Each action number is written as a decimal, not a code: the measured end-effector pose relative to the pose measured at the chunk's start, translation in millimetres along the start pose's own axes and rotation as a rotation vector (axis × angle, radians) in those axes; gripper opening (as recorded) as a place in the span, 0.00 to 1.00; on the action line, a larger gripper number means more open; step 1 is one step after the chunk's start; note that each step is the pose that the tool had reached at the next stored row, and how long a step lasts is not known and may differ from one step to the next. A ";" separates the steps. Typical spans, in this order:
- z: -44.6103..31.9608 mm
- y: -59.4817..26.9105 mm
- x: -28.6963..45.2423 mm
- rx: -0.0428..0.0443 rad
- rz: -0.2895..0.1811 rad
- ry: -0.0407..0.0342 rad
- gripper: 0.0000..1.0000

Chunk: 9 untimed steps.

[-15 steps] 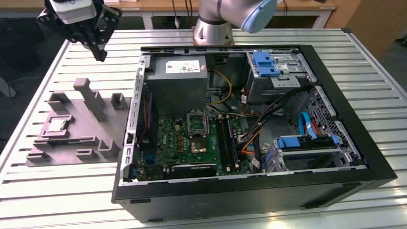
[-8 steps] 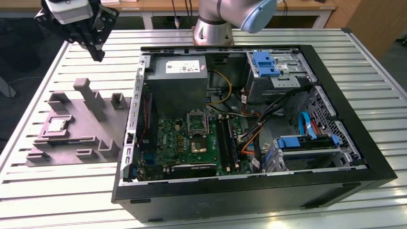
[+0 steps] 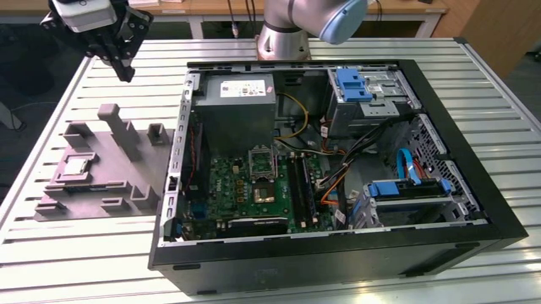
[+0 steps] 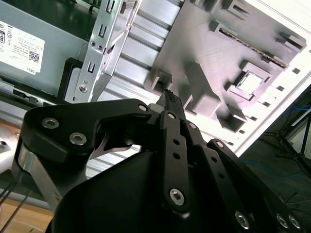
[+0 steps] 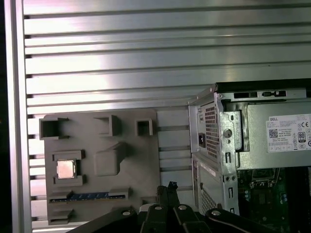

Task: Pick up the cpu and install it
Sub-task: 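Reach for the cpu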

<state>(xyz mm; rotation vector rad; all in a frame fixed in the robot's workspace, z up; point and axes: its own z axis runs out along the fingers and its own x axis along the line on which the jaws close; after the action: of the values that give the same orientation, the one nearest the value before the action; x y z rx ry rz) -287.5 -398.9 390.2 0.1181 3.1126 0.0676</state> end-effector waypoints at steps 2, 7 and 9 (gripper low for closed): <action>0.0 -0.1 0.9 0.0000 0.000 0.0000 0.11; 0.0 -0.3 3.3 0.0000 0.000 0.0000 0.11; 0.0 -0.3 4.2 0.0000 0.000 0.0000 0.11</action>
<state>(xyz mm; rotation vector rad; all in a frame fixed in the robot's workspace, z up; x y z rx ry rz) -291.7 -398.9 390.1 0.1180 3.1126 0.0677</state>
